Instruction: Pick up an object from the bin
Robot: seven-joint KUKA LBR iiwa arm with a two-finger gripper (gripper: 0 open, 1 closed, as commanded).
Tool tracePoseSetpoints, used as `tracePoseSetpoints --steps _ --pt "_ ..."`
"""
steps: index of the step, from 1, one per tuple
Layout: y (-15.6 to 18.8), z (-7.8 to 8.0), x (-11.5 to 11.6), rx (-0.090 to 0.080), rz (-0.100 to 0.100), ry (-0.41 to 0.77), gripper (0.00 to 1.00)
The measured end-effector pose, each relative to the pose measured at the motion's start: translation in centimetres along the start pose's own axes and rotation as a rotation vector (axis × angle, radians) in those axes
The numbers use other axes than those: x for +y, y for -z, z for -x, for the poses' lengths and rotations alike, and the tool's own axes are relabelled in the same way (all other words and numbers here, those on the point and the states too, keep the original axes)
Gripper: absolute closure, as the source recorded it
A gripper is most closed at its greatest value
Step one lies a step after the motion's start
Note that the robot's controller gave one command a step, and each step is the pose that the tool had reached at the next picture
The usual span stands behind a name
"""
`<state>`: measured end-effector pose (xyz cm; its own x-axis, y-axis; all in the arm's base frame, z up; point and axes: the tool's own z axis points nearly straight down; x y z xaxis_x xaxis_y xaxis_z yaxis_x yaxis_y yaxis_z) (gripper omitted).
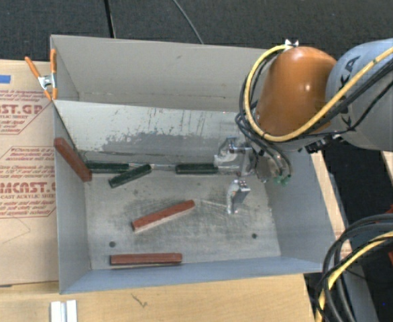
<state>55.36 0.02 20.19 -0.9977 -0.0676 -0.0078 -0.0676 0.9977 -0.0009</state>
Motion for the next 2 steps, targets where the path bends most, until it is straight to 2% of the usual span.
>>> tracePoseSetpoints --steps 1,2 --pt "-6.0 1.5 2.9 0.001 0.000 0.147 0.00" --pt "-7.5 2.2 3.8 0.000 0.001 0.203 0.00"
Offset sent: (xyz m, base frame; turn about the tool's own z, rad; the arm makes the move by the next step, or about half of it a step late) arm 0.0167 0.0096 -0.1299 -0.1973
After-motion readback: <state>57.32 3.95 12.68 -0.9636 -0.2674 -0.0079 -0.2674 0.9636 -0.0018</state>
